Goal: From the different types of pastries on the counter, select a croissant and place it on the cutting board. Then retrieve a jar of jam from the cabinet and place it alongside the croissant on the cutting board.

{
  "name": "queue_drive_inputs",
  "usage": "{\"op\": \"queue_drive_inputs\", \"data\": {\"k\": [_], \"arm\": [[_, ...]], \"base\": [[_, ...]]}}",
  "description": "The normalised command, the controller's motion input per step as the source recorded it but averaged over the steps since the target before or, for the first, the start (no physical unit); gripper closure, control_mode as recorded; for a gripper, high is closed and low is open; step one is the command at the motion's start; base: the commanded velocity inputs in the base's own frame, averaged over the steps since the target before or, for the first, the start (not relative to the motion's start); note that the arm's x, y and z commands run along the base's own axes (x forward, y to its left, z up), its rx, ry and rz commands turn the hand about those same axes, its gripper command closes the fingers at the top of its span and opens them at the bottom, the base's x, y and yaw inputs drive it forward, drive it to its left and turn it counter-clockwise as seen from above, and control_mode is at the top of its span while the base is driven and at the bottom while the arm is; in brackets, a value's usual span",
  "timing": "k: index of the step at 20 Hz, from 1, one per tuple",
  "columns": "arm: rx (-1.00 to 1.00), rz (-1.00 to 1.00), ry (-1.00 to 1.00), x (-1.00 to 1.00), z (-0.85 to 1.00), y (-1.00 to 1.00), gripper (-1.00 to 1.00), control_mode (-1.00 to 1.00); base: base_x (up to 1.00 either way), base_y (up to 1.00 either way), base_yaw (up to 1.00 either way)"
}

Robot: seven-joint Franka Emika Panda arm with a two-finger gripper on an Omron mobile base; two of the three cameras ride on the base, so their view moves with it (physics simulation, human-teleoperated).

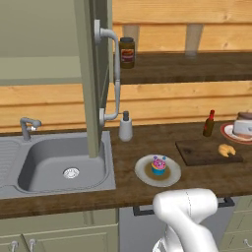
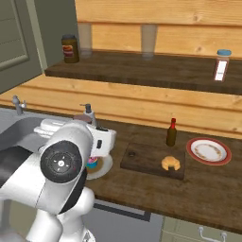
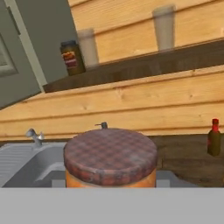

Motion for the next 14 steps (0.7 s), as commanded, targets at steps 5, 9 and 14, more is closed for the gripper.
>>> {"op": "queue_drive_inputs", "data": {"k": [5, 9, 14], "arm": [[0.00, 0.19, -0.01, 0.48, -0.54, 0.00, 1.00, -1.00], [0.00, 0.14, -0.07, 0.56, -0.30, -0.01, 1.00, -1.00], [0.00, 0.03, -0.09, 0.46, -0.30, -0.32, 1.00, -1.00]], "base": [[0.00, 0.00, 0.00], [0.00, 0.00, 0.00], [0.00, 0.00, 0.00]]}}
